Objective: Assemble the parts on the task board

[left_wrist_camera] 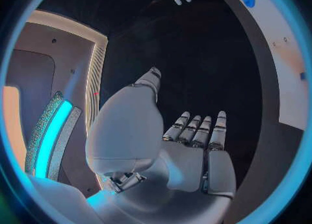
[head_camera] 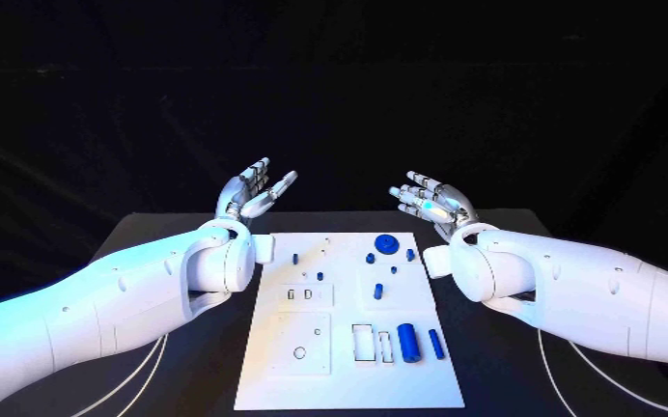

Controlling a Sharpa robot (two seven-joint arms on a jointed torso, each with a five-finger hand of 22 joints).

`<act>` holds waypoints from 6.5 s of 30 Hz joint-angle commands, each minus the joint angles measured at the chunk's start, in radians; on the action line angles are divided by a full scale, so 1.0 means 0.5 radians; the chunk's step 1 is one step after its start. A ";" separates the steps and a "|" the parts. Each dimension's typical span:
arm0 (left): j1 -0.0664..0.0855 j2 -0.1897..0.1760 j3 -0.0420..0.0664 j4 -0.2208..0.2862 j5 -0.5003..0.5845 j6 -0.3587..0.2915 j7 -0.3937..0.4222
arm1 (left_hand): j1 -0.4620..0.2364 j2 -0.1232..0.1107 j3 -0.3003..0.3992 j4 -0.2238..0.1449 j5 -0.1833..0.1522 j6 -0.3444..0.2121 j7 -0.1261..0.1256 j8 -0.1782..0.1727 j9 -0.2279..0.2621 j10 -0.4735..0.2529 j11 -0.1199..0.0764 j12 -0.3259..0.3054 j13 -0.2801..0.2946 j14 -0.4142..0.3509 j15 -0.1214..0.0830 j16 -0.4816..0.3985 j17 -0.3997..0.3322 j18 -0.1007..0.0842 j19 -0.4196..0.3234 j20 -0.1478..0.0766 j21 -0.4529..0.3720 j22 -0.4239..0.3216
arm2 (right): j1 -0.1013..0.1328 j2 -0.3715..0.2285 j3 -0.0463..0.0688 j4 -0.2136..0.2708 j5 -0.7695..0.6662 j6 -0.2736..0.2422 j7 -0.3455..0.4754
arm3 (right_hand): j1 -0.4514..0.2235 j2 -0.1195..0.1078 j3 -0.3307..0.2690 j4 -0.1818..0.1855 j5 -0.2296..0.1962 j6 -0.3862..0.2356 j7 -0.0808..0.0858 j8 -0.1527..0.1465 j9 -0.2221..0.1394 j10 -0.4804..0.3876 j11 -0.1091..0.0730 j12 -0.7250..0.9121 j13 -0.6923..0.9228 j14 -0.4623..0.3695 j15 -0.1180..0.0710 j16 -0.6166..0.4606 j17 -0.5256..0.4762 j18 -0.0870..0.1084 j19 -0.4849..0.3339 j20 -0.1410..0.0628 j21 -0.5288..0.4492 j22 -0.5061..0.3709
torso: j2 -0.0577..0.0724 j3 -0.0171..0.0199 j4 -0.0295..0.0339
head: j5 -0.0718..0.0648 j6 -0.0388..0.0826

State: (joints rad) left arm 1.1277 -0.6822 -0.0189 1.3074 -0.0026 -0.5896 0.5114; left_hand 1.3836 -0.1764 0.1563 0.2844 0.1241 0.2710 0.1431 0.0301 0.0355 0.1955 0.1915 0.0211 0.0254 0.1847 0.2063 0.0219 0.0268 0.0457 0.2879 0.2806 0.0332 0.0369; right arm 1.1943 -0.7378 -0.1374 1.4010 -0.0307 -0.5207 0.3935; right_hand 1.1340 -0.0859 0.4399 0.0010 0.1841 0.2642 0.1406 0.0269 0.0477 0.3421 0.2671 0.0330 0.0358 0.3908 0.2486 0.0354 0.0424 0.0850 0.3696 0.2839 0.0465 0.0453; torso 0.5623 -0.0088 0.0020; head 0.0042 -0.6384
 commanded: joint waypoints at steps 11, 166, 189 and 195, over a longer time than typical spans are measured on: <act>0.016 -0.145 0.001 0.144 -0.037 0.234 0.078 | 0.148 0.146 0.161 -0.007 -0.017 0.866 0.268 0.242 0.144 1.177 0.098 0.172 0.081 1.132 0.013 0.298 0.190 0.197 0.807 0.019 0.248 0.106 | 0.094 -0.022 -0.045 -0.143 -0.847 0.210 -0.052 | 0.328 -0.037 0.117 -0.181 -0.040 0.925 0.250 0.239 0.152 1.115 -0.093 0.103 0.058 1.009 -0.118 0.196 0.119 0.164 0.663 0.012 0.188 0.066 | 0.052 0.0001 0.002 | 0.001 -0.010; 0.168 -0.498 0.036 0.770 -0.072 0.466 -0.119 | 0.170 0.048 0.363 -0.065 -0.028 1.208 0.199 0.375 0.206 1.642 -0.004 0.107 0.089 1.505 -0.114 0.466 0.436 0.275 1.197 -0.044 0.448 0.132 | 0.191 0.658 -0.033 -0.629 -2.856 0.145 -0.998 | 0.346 -0.202 0.377 0.030 -0.064 1.602 -0.006 0.434 0.580 1.820 -0.392 0.063 0.211 2.224 -0.512 2.578 2.288 -0.074 2.141 -0.370 2.779 2.645 | 0.378 -0.0364 0.097 | -0.023 0.013; 0.183 -0.493 0.036 0.769 -0.072 0.464 -0.124 | 0.169 0.047 0.365 -0.066 -0.028 1.207 0.201 0.375 0.206 1.641 -0.003 0.105 0.089 1.502 -0.113 0.466 0.439 0.275 1.197 -0.044 0.448 0.131 | 0.180 0.721 -0.034 -0.695 -2.854 0.196 -0.987 | 0.326 -0.217 0.378 0.030 -0.073 1.572 0.003 0.429 0.595 1.791 -0.382 0.056 0.209 2.219 -0.504 2.573 2.274 -0.070 2.126 -0.364 2.766 2.629 | 0.380 -0.0352 0.092 | -0.005 0.003; 0.186 -0.492 0.035 0.772 -0.072 0.467 -0.127 | 0.169 0.047 0.366 -0.066 -0.028 1.206 0.201 0.375 0.206 1.641 -0.002 0.104 0.089 1.501 -0.113 0.466 0.440 0.275 1.197 -0.044 0.448 0.131 | 0.179 0.741 -0.034 -0.721 -2.855 0.182 -1.003 | 0.301 -0.244 0.386 0.032 -0.127 1.507 0.027 0.406 0.611 1.712 -0.357 0.055 0.196 2.201 -0.484 2.543 2.220 -0.057 2.085 -0.347 2.725 2.577 | 0.380 -0.0348 0.096 | 0.002 0.000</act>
State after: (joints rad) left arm 1.2185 -0.9302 -0.0021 1.6905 -0.0416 -0.3739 0.4439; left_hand 1.4666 -0.1460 0.3328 0.2511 0.1156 0.8795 0.2266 0.2223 0.1377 1.0152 0.1824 0.0772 0.0697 0.9432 0.1504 0.2542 0.2454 0.1697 0.8808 0.2591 0.2507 0.1021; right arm 1.2850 -0.3704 -0.1543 1.0442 -1.4539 -0.4411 -0.1110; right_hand 1.2946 -0.2054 0.6252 0.0166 0.1250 1.0243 0.1542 0.2357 0.3555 1.2034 0.0879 0.0648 0.1346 1.4657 -0.0022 1.3114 1.1550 0.0615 1.4160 0.1109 1.4112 1.3079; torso 0.7519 -0.0262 0.0489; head 0.0046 -0.6384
